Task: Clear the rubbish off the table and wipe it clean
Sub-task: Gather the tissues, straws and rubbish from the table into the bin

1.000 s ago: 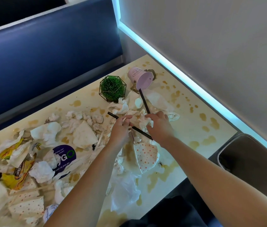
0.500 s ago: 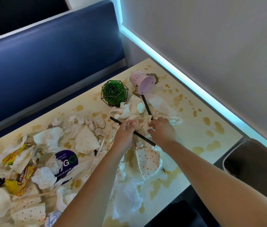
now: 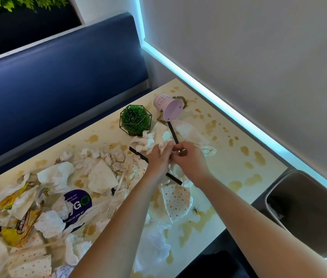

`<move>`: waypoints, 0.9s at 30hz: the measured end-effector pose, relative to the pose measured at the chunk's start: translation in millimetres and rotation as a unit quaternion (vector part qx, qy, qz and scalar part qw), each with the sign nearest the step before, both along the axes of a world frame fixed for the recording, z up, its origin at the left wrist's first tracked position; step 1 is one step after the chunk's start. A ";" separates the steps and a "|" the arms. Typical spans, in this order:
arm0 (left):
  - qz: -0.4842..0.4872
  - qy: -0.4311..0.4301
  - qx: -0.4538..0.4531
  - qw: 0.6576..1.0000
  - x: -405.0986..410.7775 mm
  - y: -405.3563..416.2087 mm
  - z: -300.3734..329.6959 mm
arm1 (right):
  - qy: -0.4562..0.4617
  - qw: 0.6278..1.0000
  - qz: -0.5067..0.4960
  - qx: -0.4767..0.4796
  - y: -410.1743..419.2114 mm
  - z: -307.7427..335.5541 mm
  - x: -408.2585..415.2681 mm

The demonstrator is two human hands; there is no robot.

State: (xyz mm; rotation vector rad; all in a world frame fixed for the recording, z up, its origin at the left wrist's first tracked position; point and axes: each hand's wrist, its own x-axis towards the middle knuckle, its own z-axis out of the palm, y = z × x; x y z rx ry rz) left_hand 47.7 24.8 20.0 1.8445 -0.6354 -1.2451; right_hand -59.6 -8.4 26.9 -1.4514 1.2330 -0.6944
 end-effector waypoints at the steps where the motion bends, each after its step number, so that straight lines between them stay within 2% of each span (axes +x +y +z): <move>1: 0.003 0.020 -0.001 1.000 0.1 -0.4 1.6 | -0.002 1.000 -0.003 0.002 1.1 2.3 -0.9; 6: 0.021 0.031 0.009 0.999 -3.5 -5.6 6.7 | -0.016 1.000 0.001 -0.010 13.8 3.4 -15.1; 9: 0.029 0.039 -0.029 0.998 -13.8 -8.8 13.0 | -0.059 0.997 -0.046 0.019 24.1 2.7 -28.9; 12: 0.006 0.075 -0.063 0.995 -34.8 -10.9 19.4 | -0.090 0.991 -0.096 0.035 28.1 6.3 -46.0; 15: -0.008 0.090 -0.063 0.994 -60.2 -14.5 19.0 | -0.104 0.986 -0.127 0.012 30.3 11.9 -67.9; 19: -0.075 0.097 -0.067 0.990 -98.2 -15.8 18.0 | -0.127 0.981 -0.148 -0.016 40.3 13.8 -103.8; 27: -0.168 0.181 -0.047 0.968 -170.0 -14.2 17.5 | -0.056 0.974 -0.216 -0.026 50.5 10.2 -180.4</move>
